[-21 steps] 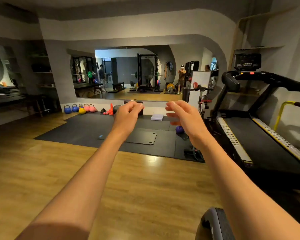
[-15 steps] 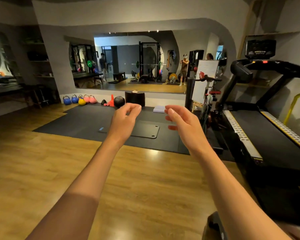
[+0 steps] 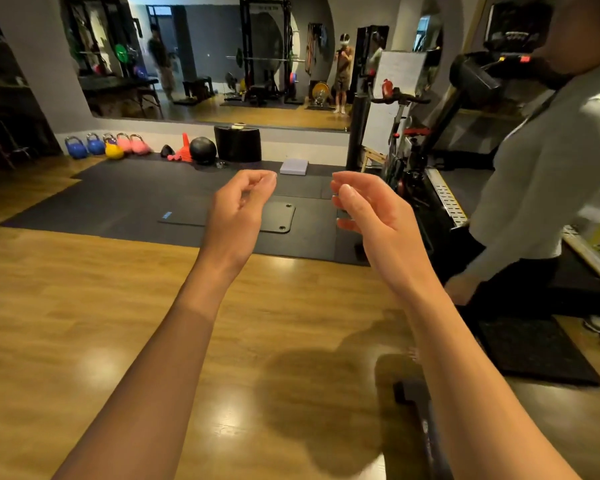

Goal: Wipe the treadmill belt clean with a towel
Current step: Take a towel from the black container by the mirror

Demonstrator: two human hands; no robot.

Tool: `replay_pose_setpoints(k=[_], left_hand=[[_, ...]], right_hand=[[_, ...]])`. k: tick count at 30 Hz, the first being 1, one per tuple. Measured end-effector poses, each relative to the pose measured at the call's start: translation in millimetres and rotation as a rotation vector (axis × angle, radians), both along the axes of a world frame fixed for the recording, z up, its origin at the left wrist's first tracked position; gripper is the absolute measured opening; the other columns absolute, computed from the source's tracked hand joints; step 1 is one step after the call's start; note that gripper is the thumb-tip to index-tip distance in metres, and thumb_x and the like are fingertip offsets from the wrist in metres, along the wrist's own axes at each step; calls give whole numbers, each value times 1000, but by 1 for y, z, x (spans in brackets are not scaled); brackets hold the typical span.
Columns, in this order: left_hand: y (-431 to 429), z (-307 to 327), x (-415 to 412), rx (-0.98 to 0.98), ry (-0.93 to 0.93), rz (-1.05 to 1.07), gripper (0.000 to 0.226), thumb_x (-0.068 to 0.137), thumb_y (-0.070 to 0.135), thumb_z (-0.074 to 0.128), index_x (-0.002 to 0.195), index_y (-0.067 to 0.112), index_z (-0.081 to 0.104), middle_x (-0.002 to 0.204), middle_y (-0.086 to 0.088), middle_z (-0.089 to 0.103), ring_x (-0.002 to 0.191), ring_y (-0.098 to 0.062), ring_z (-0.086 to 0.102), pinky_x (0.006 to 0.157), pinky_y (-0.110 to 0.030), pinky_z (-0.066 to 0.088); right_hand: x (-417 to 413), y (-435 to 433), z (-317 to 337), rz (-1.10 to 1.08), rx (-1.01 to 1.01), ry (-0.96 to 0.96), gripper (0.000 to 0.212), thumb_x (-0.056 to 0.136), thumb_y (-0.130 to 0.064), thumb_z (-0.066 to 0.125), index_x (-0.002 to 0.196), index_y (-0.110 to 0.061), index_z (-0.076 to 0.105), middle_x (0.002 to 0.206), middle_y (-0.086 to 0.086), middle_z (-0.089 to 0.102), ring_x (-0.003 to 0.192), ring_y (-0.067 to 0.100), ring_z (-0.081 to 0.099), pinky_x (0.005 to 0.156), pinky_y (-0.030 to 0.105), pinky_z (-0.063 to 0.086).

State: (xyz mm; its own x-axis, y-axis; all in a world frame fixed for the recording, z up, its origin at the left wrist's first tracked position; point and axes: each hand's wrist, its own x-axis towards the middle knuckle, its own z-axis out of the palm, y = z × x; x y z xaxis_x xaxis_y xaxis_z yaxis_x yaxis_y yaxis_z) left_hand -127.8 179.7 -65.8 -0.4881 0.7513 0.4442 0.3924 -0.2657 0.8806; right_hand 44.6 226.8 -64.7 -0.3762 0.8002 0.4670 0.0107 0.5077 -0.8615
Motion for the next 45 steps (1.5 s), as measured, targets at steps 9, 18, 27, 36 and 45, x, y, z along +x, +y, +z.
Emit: replay_pose_setpoints(k=[9, 18, 27, 36, 45], left_hand=[[50, -6, 42, -24, -14, -61, 30, 93, 44, 48, 107, 24, 65, 100, 11, 65, 97, -9, 59, 90, -39, 50], [118, -22, 62, -65, -15, -74, 23, 98, 36, 46, 107, 25, 64, 102, 10, 63, 102, -10, 57, 94, -39, 50], [248, -49, -17, -94, -8, -69, 24, 95, 38, 49, 107, 25, 65, 102, 10, 64, 104, -9, 58, 95, -40, 49], [396, -45, -138, -85, -11, -50, 26, 95, 37, 50, 109, 21, 64, 99, 9, 63, 98, -8, 58, 91, -37, 50], [570, -67, -239, -116, -38, -32, 18, 97, 28, 51, 106, 19, 64, 93, 12, 61, 93, -6, 56, 90, -34, 49]], right_hand=[[48, 43, 1, -69, 11, -3, 30, 99, -34, 50, 124, -22, 61, 111, -9, 68, 101, 2, 64, 92, 37, 54], [61, 114, -17, -94, -9, -54, 29, 99, -35, 49, 124, -25, 61, 116, -14, 64, 109, -1, 60, 95, 34, 53], [-16, 250, -35, -92, 19, -114, 29, 98, -36, 51, 123, -24, 59, 118, -11, 64, 109, 0, 60, 95, 32, 52], [-143, 397, -36, -71, 7, -164, 27, 99, -38, 49, 122, -28, 60, 111, -23, 62, 106, -3, 60, 94, 33, 53], [-254, 576, -64, -37, -23, -141, 25, 99, -36, 49, 120, -27, 61, 111, -20, 63, 104, -4, 59, 92, 28, 52]])
